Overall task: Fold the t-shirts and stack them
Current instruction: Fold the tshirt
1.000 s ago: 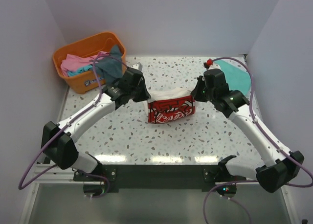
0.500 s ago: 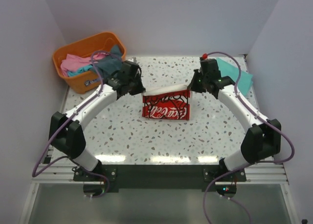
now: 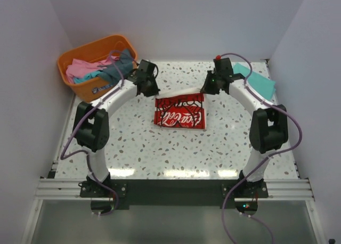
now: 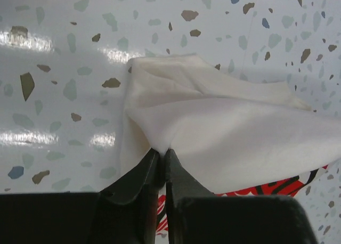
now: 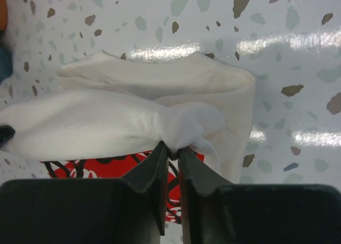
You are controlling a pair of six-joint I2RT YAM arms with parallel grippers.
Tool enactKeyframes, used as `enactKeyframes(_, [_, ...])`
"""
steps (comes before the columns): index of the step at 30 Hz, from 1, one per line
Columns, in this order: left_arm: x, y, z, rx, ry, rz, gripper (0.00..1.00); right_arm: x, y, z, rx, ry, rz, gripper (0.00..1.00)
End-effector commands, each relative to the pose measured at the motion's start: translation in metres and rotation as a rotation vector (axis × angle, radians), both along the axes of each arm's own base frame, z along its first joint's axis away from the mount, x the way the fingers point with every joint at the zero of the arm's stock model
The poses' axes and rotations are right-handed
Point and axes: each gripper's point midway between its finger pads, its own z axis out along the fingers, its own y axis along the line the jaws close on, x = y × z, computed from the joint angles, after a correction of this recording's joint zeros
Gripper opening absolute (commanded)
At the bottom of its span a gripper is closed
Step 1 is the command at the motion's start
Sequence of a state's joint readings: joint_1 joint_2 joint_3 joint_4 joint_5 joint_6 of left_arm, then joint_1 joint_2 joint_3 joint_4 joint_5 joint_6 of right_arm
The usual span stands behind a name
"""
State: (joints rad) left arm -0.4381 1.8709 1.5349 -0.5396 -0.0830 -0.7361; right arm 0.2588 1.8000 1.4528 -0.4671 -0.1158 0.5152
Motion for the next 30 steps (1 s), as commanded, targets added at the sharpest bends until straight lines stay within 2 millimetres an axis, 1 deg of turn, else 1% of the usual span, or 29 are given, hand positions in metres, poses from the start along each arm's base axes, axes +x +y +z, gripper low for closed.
enactKeyframes(1, [0.034,-0.001,0.011,-0.003,-0.071,-0.001,0.15,0.027,0.005,0.006,0.03,-0.041,0.018,0.2])
enactKeyframes(2, [0.037,-0.002,0.008,-0.001,-0.067,-0.001,0.38,0.03,0.006,0.004,0.032,-0.035,0.027,0.22])
enactKeyframes(3, [0.04,-0.002,0.006,-0.003,-0.065,-0.007,0.52,0.031,0.006,0.002,0.029,-0.029,0.031,0.26])
enactKeyframes(4, [0.044,-0.006,0.004,-0.01,-0.066,-0.031,0.69,0.038,0.005,-0.002,0.022,-0.022,0.027,0.45])
enactKeyframes(5, [0.047,-0.007,0.004,-0.011,-0.072,-0.037,0.9,0.039,0.005,-0.003,0.011,-0.018,0.033,0.58])
enactKeyframes(6, [0.05,-0.009,0.006,-0.013,-0.083,-0.047,0.96,0.038,0.005,-0.004,0.004,-0.005,0.036,0.75])
enactKeyframes(7, [0.05,-0.01,0.007,-0.009,-0.084,-0.056,1.0,0.04,0.006,0.0,0.004,-0.012,0.043,0.82])
enactKeyframes(9, [0.05,-0.009,0.013,-0.007,-0.094,-0.065,1.0,0.04,0.006,0.006,0.011,-0.025,0.053,0.99])
enactKeyframes(10, [0.049,-0.009,0.013,-0.006,-0.095,-0.068,1.0,0.036,0.006,0.006,0.013,-0.024,0.057,0.99])
enactKeyframes(11, [0.046,-0.01,0.018,-0.014,-0.106,-0.082,1.0,0.031,0.007,0.012,0.022,-0.04,0.069,0.99])
enactKeyframes(13, [0.042,-0.011,0.022,-0.023,-0.111,-0.095,1.0,0.023,0.014,0.021,0.066,-0.059,0.103,0.99])
enactKeyframes(14, [0.041,-0.012,0.023,-0.028,-0.118,-0.102,1.0,0.019,0.02,0.024,0.098,-0.064,0.119,0.99])
enactKeyframes(15, [0.038,-0.014,0.024,-0.041,-0.129,-0.109,1.0,0.01,0.034,0.033,0.176,-0.088,0.178,0.99])
enactKeyframes(16, [0.036,-0.019,0.026,-0.067,-0.133,-0.132,1.0,0.006,0.04,0.037,0.225,-0.087,0.181,0.99])
enactKeyframes(17, [0.034,-0.021,0.025,-0.079,-0.135,-0.142,1.0,0.006,0.048,0.042,0.259,-0.118,0.204,0.99])
enactKeyframes(18, [0.033,-0.023,0.019,-0.092,-0.125,-0.149,1.0,0.001,0.054,0.038,0.274,-0.106,0.221,0.99])
enactKeyframes(20, [0.036,-0.029,0.015,-0.108,-0.129,-0.159,1.0,-0.001,0.061,0.031,0.282,-0.085,0.225,0.99])
enactKeyframes(21, [0.038,-0.032,0.005,-0.108,-0.114,-0.165,1.0,0.0,0.064,0.021,0.277,-0.062,0.227,0.99])
enactKeyframes(22, [0.042,-0.034,0.001,-0.107,-0.116,-0.168,1.0,0.003,0.062,0.011,0.263,-0.043,0.204,0.99])
enactKeyframes(23, [0.047,-0.036,-0.01,-0.1,-0.101,-0.17,1.0,0.007,0.063,0.007,0.262,-0.044,0.198,0.98])
enactKeyframes(24, [0.05,-0.036,-0.016,-0.092,-0.094,-0.169,1.0,0.01,0.062,0.002,0.259,-0.034,0.186,0.99])
enactKeyframes(25, [0.052,-0.035,-0.024,-0.074,-0.08,-0.165,1.0,0.012,0.062,-0.017,0.247,0.012,0.171,0.99])
enactKeyframes(26, [0.054,-0.034,-0.031,-0.063,-0.069,-0.164,1.0,0.015,0.058,-0.027,0.216,0.031,0.155,0.99])
enactKeyframes(27, [0.06,-0.033,-0.041,-0.048,-0.057,-0.16,1.0,0.017,0.056,-0.034,0.203,0.046,0.144,0.99])
enactKeyframes(28, [0.06,-0.032,-0.05,-0.034,-0.044,-0.161,1.0,0.02,0.055,-0.047,0.188,0.066,0.14,0.99])
enactKeyframes(29, [0.062,-0.031,-0.056,-0.025,-0.035,-0.158,1.0,0.022,0.053,-0.054,0.171,0.077,0.134,0.98])
enactKeyframes(30, [0.064,-0.03,-0.069,-0.01,-0.011,-0.152,1.0,0.025,0.047,-0.061,0.144,0.086,0.113,0.99])
